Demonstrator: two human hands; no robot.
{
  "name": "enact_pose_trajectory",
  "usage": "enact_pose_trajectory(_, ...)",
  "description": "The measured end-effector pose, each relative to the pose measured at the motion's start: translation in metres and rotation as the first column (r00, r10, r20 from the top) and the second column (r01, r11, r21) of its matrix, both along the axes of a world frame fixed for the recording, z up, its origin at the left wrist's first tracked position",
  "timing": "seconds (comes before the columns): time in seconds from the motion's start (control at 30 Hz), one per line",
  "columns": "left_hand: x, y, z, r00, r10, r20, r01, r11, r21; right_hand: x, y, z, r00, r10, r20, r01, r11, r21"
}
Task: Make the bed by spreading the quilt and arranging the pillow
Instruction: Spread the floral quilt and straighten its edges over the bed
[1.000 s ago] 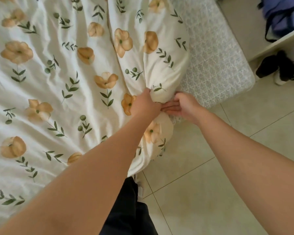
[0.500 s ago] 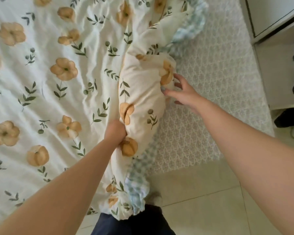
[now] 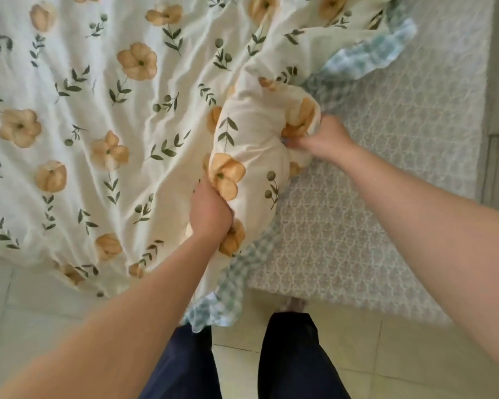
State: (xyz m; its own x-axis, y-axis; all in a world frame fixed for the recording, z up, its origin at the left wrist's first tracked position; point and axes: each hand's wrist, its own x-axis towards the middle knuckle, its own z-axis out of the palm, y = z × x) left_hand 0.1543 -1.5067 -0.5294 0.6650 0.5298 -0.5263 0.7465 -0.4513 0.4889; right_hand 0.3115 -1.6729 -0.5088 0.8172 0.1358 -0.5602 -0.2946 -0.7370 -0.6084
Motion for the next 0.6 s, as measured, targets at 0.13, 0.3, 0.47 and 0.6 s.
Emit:
enact_pose_trajectory(0.13, -0.012, -0.066, 0.003, 0.999, -0.047, -0.019, 0.048, 0.997, 0.062, -0.033, -0.043, 0.01, 0.993, -0.103, -0.06, 0.107, 0.992, 0.068)
enact_pose_trajectory(0.3, -0.045, -0.1, -0.003, 0.993, 0.042, 0.106, -0.037, 0.998, -0.045, -0.078, -0.094, 0.01, 0.972, -0.232, -0.035, 0.234, 0.966, 0.11)
enact_pose_trajectory(0.47, -0.106, -0.098, -0.018, 0.992, -0.035, 0.124, 0.036, 0.999, -0.005, -0.143, -0.127, -0.025, 0.87, 0.34, -0.358, -0.419, 0.892, -0.17)
enact_pose_trajectory(0.6, -0.142, -0.118, -0.024, 0.982, -0.05, 0.181, 0.035, 0.995, 0.089, -0.189, -0.167, -0.039, 0.927, -0.027, -0.375, -0.043, 0.984, -0.175)
